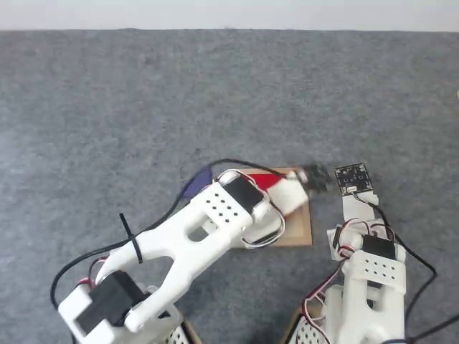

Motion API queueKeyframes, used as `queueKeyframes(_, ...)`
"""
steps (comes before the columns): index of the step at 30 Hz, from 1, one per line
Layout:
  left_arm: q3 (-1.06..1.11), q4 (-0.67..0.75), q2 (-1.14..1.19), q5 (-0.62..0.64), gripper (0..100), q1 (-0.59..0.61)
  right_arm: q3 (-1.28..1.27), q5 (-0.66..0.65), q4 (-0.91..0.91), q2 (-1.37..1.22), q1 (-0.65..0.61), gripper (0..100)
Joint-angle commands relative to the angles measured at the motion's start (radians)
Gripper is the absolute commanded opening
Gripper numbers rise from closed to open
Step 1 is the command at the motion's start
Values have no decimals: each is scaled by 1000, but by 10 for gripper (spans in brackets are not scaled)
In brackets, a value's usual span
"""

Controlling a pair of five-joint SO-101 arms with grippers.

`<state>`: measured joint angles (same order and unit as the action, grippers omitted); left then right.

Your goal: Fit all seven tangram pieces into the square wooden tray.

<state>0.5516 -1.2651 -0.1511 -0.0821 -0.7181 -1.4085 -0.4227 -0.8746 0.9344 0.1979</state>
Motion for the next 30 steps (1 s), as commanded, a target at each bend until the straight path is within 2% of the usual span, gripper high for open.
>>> queueKeyframes(1,-44,23,-23,302,105,6,2,-17,15,18,-12,296)
queueKeyframes(8,-45,150,-21,549,115,120,2,-17,15,18,-12,296)
queueKeyframes(10,-47,172,-21,615,169,138,2,-17,15,18,-12,296)
queueKeyframes(14,-44,173,-21,749,368,126,2,-17,15,18,-12,296)
queueKeyframes(17,-42,172,-21,812,409,97,2,-17,15,18,-12,296)
queueKeyframes(20,-50,207,-23,807,408,94,2,-17,15,18,-12,296)
queueKeyframes(23,-38,327,-20,779,408,178,2,-17,15,18,-12,296)
queueKeyframes(26,-18,407,3,666,408,259,2,-17,15,18,-12,296)
queueKeyframes(30,-21,414,95,476,404,304,2,-17,15,18,-12,296)
